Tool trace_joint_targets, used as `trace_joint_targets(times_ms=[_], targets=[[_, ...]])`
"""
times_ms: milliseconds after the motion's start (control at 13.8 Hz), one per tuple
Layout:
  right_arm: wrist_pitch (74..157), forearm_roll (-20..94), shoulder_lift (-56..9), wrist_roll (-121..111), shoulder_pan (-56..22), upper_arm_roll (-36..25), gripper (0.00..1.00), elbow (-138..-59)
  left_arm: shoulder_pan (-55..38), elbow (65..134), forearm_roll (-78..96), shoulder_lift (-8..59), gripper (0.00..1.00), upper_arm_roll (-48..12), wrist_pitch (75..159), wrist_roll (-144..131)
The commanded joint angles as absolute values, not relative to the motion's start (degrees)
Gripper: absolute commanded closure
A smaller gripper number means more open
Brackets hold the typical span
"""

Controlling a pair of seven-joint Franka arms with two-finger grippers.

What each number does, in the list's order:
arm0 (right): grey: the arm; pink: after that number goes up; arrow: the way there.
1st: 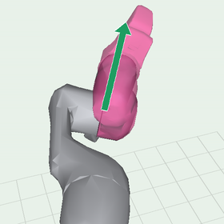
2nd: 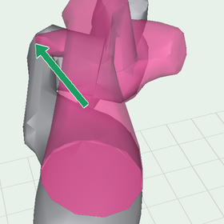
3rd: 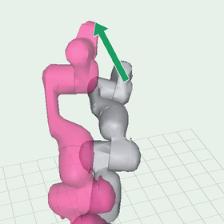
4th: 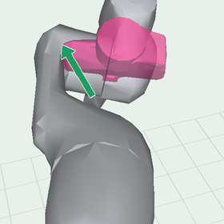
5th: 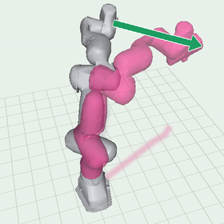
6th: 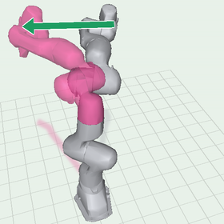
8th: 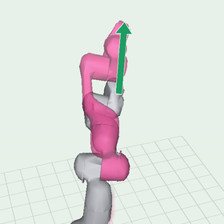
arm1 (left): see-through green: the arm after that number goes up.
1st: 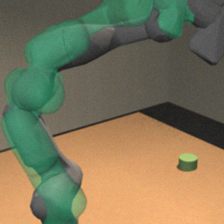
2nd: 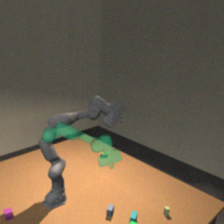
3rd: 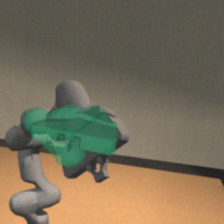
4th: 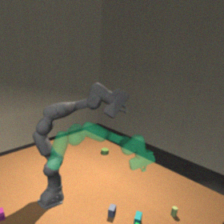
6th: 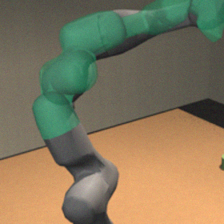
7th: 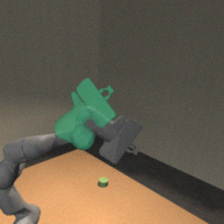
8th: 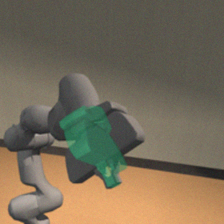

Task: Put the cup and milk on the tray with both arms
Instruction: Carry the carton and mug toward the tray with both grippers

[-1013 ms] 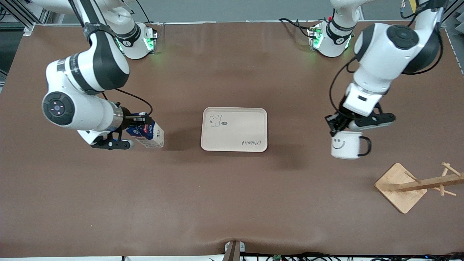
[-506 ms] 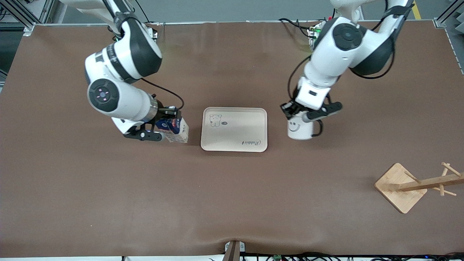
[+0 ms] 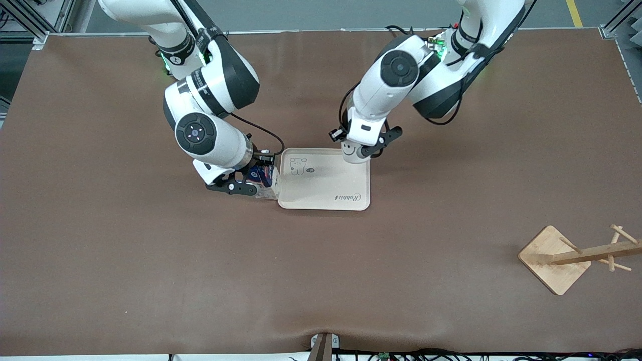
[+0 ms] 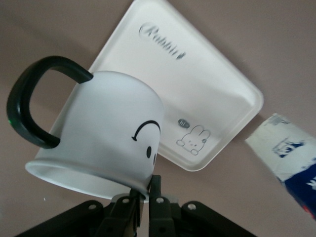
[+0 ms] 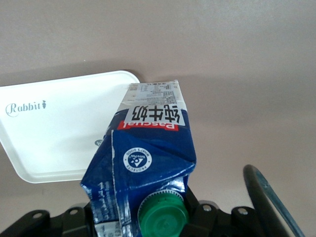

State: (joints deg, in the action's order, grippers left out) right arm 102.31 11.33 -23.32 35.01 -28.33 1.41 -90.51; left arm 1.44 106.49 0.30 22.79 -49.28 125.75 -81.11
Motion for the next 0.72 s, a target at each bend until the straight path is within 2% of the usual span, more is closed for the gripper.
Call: trace_joint_targets(times_ms=[0, 434, 651], targets=[[102.0, 12.0, -24.2, 36.1, -29.4, 1.0, 0.73, -89.4, 1.1, 103.6, 1.1, 29.0, 1.00, -49.3, 124.6, -82.9], [102.3, 12.3, -25.5, 36.7, -31.5, 1.0, 0.73, -89.4, 1.7, 100.0, 2.4, 40.5, 1.00, -48.7, 126.6, -86.7], [104.0, 12.4, -26.5, 39.0, -33.0, 1.0, 0.71, -89.2, 1.4, 99.8, 2.5, 42.1, 1.00, -46.6, 126.9, -86.2]])
